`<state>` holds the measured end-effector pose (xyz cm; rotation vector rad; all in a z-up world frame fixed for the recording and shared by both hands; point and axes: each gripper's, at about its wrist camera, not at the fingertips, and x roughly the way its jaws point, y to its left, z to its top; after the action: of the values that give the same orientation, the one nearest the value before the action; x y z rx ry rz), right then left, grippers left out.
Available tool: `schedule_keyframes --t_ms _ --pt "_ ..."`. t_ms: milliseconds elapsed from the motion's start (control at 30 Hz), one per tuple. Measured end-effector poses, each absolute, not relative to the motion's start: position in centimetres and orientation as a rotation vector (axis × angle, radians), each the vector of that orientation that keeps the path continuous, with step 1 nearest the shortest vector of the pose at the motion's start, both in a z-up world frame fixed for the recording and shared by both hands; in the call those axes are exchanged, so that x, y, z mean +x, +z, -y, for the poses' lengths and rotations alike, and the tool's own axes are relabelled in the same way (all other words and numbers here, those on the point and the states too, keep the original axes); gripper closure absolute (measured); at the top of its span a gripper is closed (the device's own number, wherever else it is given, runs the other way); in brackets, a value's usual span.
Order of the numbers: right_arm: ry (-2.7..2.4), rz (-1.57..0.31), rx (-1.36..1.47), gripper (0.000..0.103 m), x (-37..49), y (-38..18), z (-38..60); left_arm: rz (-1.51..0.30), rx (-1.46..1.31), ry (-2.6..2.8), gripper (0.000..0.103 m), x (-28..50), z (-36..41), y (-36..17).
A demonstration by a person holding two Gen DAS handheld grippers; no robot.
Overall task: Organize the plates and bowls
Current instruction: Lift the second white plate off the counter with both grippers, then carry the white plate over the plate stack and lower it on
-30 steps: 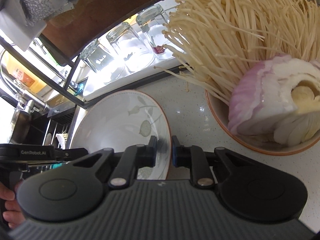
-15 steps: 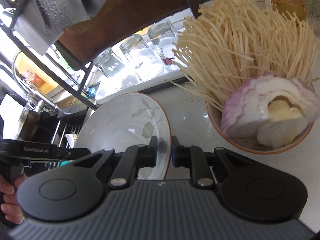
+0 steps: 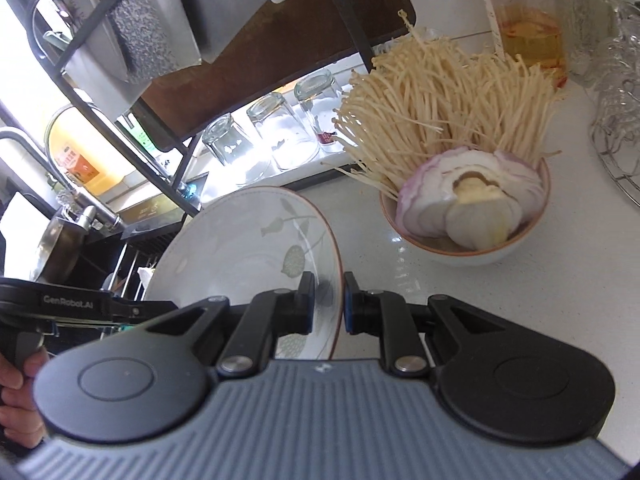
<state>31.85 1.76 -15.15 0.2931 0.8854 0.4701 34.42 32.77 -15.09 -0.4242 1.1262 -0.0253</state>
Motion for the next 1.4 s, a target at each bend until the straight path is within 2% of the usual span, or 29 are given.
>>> schedule_keyframes --t_ms 1133,1400 --pt "0.278 -0.853 0.342 0.086 20.6 -13.1 6.2 -1.142 -0.396 -0.219 0.09 26.5 -25.0 -13.6" --pt "0.243 -0.86 0.293 0.086 18.7 -13.3 7.0 -1.159 -0.415 -0.238 0.09 25.4 -23.9 -15.0"
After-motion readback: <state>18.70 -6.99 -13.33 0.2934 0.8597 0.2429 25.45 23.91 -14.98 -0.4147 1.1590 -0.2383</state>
